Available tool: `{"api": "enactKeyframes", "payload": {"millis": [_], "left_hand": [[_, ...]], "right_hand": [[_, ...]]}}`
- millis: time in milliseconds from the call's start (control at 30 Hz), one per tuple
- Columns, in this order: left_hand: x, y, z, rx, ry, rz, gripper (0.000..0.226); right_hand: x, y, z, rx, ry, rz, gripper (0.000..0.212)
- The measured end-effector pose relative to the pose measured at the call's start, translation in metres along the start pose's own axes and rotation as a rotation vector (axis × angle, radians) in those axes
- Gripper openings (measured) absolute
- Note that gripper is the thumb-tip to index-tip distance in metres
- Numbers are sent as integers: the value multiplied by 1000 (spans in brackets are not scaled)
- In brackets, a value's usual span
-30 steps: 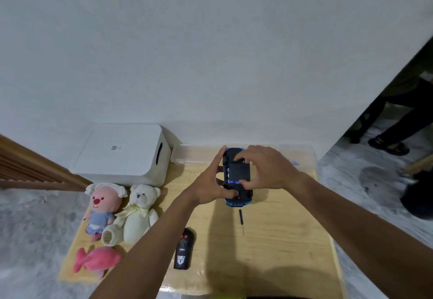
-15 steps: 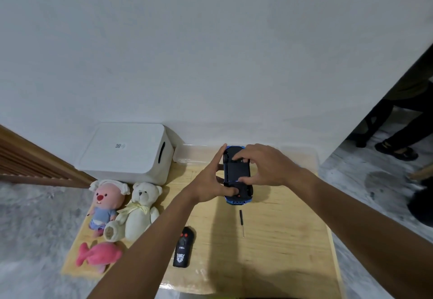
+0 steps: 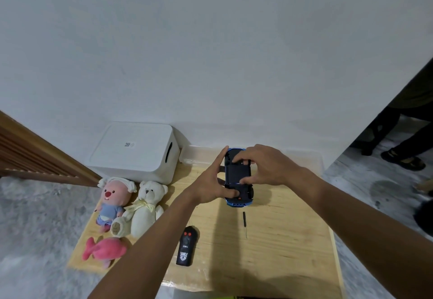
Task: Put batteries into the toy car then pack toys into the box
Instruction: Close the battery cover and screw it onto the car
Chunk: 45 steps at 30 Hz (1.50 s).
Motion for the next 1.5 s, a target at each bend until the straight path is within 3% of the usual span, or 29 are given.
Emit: {"api": "enactKeyframes", "payload": {"millis": [433,633,900,1500], "left_hand": [[-2,-7,2,-24,16,8,126],[1,-12,5,-42,30,7,126],[4,-8,6,-41,30,-1,126],[0,-3,3,-50,20,5,126]], "right_hand": [[26,-9,-10,-65,-49,367,51],[33,-6,-11,-119,-86,352,53],[29,-7,-12,5,-35,273,48],[19,-6,-4,14,58,151,47]]}}
Point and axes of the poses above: each hand's wrist, its own z-axis away from the middle knuckle, its own y-axis out of the palm, x = y × z, the point moved 6 cm from there along -z, towards the middle knuckle, and after that the axes turned 9 degrees about -y, right-handed, at the moved point
